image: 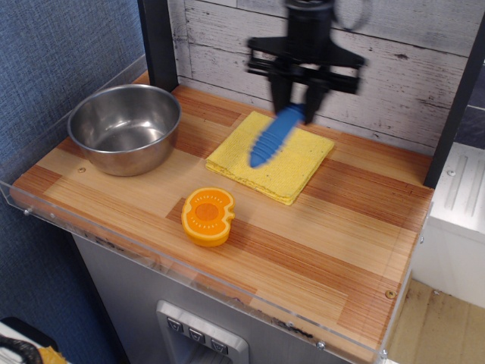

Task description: Pick up blue fork and place on the yellow towel

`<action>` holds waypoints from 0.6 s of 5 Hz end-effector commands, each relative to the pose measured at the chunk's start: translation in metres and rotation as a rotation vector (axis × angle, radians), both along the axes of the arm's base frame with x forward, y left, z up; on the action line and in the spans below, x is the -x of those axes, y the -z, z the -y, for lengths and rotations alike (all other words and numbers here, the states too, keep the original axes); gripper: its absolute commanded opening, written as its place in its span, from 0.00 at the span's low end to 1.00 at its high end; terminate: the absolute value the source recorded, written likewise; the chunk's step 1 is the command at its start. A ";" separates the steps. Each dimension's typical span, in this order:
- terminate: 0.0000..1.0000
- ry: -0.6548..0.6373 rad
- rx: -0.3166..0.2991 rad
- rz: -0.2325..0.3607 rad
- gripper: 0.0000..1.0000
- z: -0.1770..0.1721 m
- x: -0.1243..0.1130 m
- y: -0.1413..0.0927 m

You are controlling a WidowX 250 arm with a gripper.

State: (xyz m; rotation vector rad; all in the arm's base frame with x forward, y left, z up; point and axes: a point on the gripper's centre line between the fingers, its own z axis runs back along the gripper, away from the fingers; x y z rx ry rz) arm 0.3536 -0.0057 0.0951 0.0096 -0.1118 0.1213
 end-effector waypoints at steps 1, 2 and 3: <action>0.00 0.026 -0.001 0.041 0.00 -0.035 -0.001 0.002; 0.00 0.003 0.000 0.050 0.00 -0.043 0.006 0.014; 0.00 -0.058 0.019 0.053 0.00 -0.050 0.008 0.024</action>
